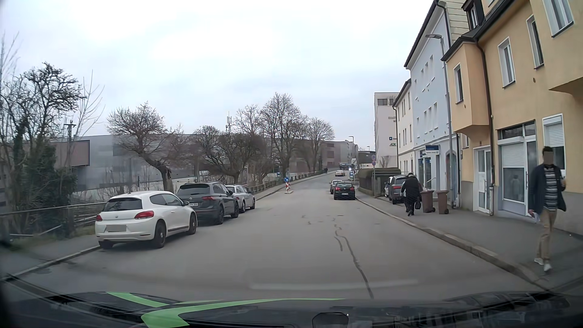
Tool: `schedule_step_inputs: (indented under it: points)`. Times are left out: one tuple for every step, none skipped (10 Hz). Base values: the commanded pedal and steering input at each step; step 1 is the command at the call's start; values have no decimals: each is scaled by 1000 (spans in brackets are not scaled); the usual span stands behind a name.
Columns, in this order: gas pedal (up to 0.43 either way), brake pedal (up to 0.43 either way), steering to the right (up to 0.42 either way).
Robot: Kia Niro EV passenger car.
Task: Follow the waypoints while adhering to traffic rules and regulations
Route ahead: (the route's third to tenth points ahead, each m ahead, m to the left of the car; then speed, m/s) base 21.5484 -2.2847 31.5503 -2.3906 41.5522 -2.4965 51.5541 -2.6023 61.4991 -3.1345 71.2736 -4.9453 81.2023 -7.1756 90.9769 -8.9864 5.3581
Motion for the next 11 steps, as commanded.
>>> schedule_step_inputs:
  points:
    - [20, 0, 14]
    - [20, 0, 14]
    - [28, 0, 14]
    - [28, 0, 13]
    - [47, 0, 10]
    - [59, 0, 8]
    - [59, 0, 8]
    - [59, 0, 6]
    - [59, 0, 2]
    - [59, 0, -1]
    - [47, 0, -3]
